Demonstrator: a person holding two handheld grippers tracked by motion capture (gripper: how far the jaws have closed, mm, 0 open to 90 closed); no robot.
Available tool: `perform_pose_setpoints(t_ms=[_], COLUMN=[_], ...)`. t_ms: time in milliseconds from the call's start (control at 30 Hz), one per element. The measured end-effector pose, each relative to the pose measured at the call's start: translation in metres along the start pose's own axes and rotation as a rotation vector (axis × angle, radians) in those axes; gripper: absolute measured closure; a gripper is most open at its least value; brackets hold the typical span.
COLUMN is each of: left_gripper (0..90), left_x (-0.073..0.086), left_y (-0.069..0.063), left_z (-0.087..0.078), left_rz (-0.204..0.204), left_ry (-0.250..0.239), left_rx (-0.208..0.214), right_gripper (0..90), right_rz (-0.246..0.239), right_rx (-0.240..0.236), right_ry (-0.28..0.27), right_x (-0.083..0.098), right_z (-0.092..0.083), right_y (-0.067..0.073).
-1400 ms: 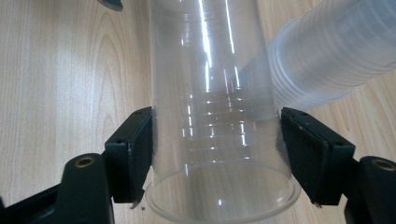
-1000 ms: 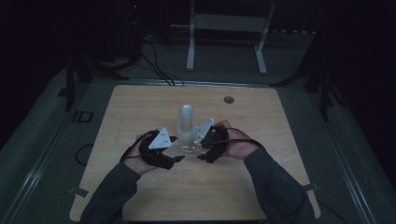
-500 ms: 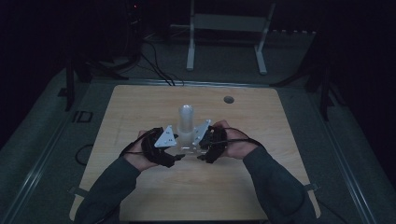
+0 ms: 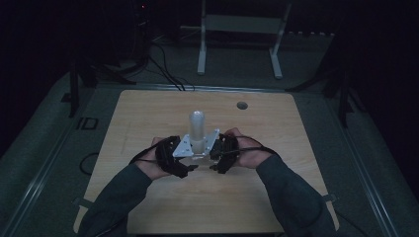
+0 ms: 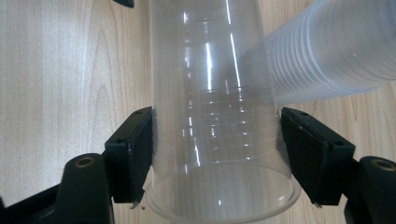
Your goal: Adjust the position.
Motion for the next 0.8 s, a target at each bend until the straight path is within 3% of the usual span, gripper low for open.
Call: perform_pose_setpoints(t_ms=[800], left_gripper=[29.5], left_x=[-0.005], left_y=[-0.004], left_z=[0.015], left_rz=[0.071], left_ry=[0.101], left_rx=[0.029], right_gripper=[29.2], right_rz=[-0.046], right_rx=[0.019], right_ry=[0.001], right_x=[-0.006], right_z=[0.003], right_y=[0.006])
Point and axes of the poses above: each handheld gripper's, and its own axes: z roughly forward along the jaws, x roughly out of its underside, y roughly to its left, the point moved 3 cm from there along z, roughly forward along the jaws, and after that the axes turned 14 degrees about z, right-handed, at the moved point
